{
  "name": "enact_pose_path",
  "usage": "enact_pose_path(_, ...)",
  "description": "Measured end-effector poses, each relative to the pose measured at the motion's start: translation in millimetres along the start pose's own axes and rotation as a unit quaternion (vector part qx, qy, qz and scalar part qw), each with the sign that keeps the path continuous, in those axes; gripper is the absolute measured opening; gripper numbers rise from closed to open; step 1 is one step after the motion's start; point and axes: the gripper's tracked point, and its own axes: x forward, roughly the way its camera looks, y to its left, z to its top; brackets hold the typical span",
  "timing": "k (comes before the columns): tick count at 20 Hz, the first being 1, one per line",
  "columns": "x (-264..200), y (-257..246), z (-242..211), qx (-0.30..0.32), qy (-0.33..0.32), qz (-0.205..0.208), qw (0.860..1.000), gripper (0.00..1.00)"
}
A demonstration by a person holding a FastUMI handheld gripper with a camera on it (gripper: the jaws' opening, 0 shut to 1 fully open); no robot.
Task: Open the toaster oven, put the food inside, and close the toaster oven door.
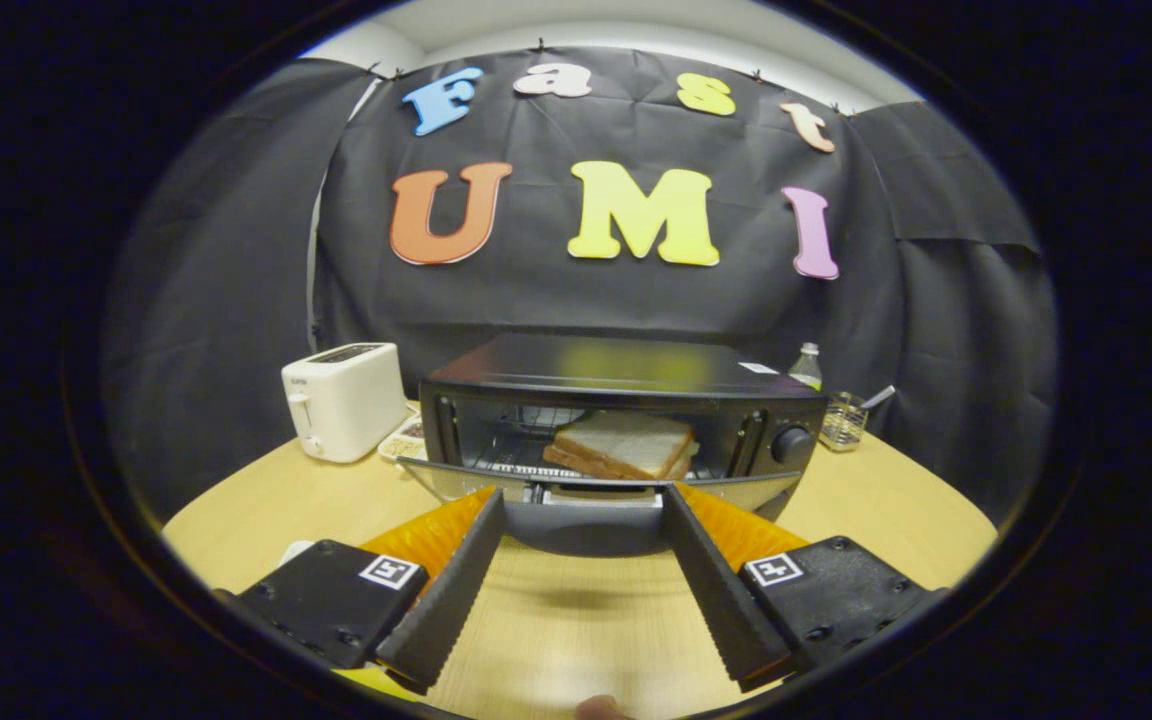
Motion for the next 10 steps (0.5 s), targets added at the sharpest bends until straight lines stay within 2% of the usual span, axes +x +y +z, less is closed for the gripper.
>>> enact_pose_path(6,-33.4,-12.2,49.2,-0.007,-0.041,-0.01,0.999,1.0)
enact_pose_path(10,-67.5,-23.1,88.2,0.014,-0.049,-0.009,0.999,1.0)
